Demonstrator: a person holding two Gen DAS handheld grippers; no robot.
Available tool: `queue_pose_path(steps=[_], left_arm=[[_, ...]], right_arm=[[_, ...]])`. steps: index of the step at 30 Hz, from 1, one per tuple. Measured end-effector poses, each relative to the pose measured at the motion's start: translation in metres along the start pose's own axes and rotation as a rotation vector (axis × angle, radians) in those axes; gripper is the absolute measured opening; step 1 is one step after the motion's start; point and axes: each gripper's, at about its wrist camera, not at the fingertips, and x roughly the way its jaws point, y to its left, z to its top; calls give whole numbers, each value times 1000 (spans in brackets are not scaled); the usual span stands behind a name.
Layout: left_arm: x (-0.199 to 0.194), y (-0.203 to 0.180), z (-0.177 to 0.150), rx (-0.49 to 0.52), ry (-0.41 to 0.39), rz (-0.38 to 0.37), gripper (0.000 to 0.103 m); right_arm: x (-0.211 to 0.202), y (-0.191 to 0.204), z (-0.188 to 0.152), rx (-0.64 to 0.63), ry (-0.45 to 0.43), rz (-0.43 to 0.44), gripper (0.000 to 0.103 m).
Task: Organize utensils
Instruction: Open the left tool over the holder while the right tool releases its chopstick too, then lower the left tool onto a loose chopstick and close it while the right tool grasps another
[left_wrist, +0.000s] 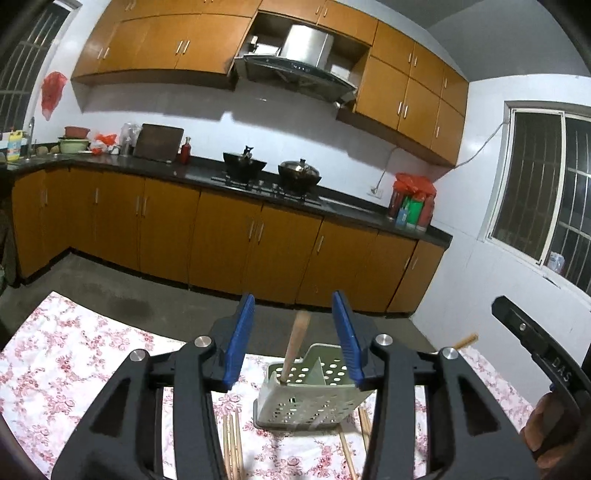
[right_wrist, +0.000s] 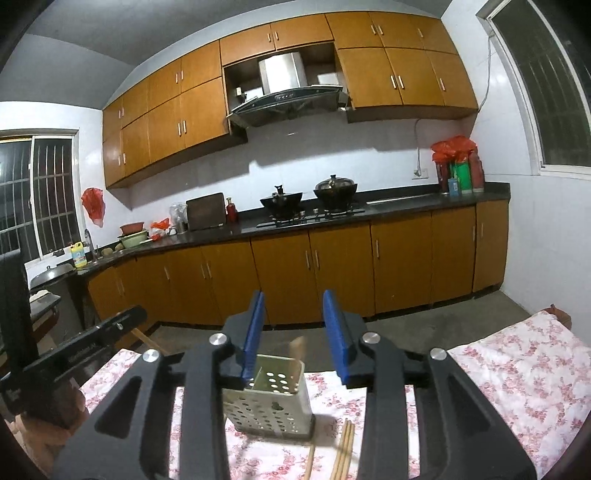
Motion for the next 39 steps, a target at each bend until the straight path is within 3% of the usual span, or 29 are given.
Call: queue_pose_path(steps=[5,8,11,14,16,23,31,39], left_arm=[[-24,14,-1,-18,-24,6,46],[-37,28,-12,-1,-12,69,47],[-39,42,-37,25,47,146,47],[-32,53,-66,55,138,196,47],[-28,60,-90,72,208,222,47],[-17,71,-148,72,379,219,46],[-12,67,-171,71,443,209,42],[-8,65,-182,43,495,149,29]], right_arm=[[-19,-24,-12,8,71,-93,43],[-7,-40,-36,0,217,-171,44],[16,-54,-76,7,399,-192,43],[33,-59,-121,26,552,-150,25],[37,-55,-148,40,612,-110,19],[36,-37,-196,42,685,-55,14],[36,-33,-209,29,704,-61,12],[41,-49,-208,42,686,-138,8]])
